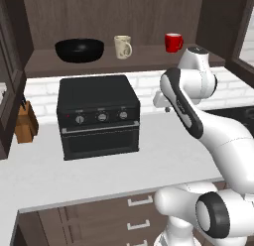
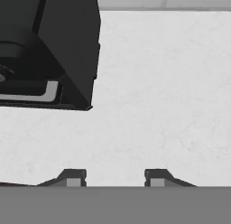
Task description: Gather all objects into one cabinet and sort the glasses and bowls to opposite sides.
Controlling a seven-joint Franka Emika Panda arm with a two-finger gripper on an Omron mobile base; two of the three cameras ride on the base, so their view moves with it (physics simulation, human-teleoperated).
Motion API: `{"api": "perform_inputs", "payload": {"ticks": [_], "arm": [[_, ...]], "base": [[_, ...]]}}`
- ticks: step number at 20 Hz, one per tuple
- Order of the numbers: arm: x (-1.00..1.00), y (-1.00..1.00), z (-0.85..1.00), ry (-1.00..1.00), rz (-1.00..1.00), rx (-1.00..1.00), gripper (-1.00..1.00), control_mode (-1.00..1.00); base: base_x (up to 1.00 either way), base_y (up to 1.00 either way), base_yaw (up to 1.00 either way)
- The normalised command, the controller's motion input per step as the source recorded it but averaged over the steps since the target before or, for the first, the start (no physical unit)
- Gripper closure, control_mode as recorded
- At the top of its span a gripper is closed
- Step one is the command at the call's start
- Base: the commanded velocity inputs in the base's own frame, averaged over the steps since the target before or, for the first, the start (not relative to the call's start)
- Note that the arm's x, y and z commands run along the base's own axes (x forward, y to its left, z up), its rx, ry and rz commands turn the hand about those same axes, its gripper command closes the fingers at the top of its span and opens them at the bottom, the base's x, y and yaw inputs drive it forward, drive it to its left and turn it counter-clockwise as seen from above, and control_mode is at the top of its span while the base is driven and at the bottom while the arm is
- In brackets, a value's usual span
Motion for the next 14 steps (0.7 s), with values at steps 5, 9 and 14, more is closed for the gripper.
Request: {"api": "perform_inputs", "payload": {"ticks": [5,9,14], "arm": [[0.00,0.00,0.00,0.00,0.00,0.00,-1.00,1.00],[0.00,0.00,0.00,0.00,0.00,0.00,-1.00,1.00],[0.00,0.00,0.00,0.00,0.00,0.00,-1.00,1.00]], "base": [[0.00,0.00,0.00],[-0.18,0.07,0.00],[-0.36,0.28,0.00]]}}
